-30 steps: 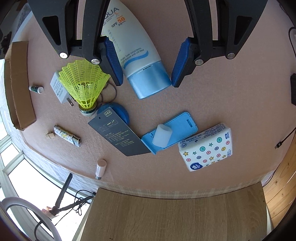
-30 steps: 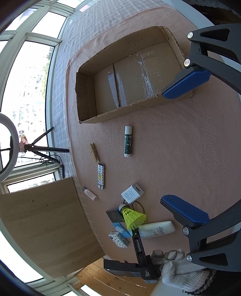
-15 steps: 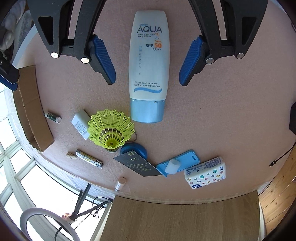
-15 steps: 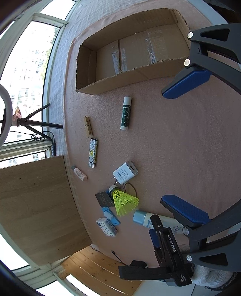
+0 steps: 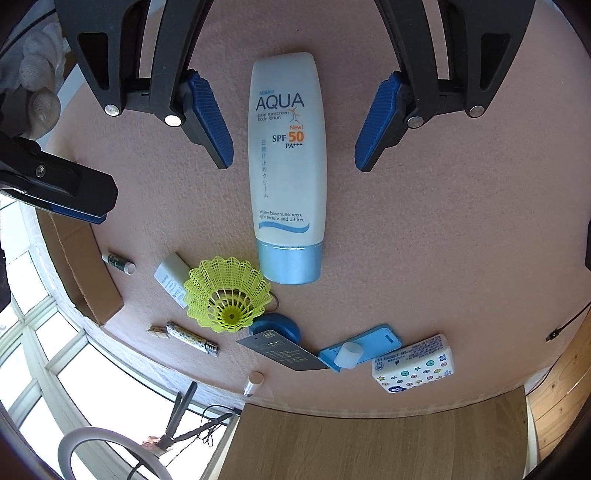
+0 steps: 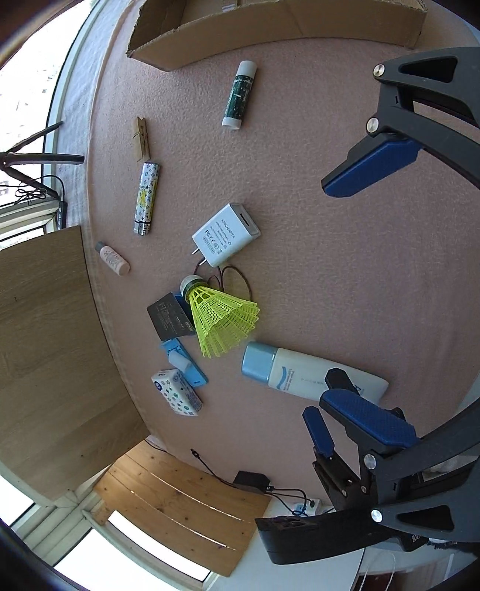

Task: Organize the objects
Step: 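Close the left gripper on the sunscreen bottle and lift it, then carry the sunscreen bottle with the left gripper over the cardboard box, then lower the bottle into the box and open the left gripper, then move the left tool to the yellow shuttlecock and grasp it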

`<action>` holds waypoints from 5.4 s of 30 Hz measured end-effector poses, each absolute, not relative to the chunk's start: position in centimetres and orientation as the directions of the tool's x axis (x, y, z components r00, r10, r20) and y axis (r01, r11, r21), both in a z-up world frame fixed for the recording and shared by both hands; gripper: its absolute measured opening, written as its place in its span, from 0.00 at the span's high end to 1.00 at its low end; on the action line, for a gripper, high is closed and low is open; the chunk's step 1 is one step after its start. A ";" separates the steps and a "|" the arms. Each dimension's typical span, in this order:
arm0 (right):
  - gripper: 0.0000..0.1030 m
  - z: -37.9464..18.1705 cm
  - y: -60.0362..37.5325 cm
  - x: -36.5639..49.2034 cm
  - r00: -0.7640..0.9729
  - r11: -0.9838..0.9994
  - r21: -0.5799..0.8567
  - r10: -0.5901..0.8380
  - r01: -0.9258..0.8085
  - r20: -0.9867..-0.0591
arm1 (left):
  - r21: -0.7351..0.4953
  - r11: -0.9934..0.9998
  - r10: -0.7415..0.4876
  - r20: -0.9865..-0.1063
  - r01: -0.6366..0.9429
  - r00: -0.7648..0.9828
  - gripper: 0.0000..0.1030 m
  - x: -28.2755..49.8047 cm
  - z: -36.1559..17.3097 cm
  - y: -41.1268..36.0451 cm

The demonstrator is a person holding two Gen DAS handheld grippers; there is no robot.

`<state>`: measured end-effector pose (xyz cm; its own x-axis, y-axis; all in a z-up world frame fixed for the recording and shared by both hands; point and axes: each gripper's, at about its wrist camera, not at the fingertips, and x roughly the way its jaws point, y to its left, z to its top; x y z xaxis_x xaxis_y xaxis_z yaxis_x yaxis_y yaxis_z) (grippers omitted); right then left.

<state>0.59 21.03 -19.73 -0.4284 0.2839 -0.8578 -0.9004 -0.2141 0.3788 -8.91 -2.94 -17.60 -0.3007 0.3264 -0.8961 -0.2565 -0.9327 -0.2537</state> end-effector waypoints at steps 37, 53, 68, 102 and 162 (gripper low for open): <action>0.57 -23.7 22.6 -5.1 -0.606 -0.178 0.587 0.081 -0.790 -0.791 | -0.384 -0.818 0.499 -0.844 -0.428 -0.197 0.59 -6.7 -16.3 -1.8; 0.57 -17.7 20.3 8.5 -0.532 -0.074 0.538 0.304 -0.840 -0.790 | -0.383 -0.636 0.603 -0.789 -0.670 -0.122 0.59 -1.2 -11.7 11.0; 0.57 -15.9 19.4 22.4 -0.425 0.077 0.506 0.443 -0.859 -0.789 | -0.373 -0.492 0.645 -0.763 -0.787 -0.042 0.59 3.8 -10.1 25.0; 0.25 -16.3 19.1 28.6 -0.308 0.127 0.427 0.516 -0.895 -0.799 | -0.299 -0.488 0.596 -0.800 -0.820 -0.063 0.20 6.1 -10.7 28.2; 0.37 -22.2 32.1 1.0 -0.567 0.034 0.593 0.252 -0.804 -0.784 | -0.212 -0.784 0.428 -0.866 -0.583 -0.259 0.61 -15.2 -18.1 2.1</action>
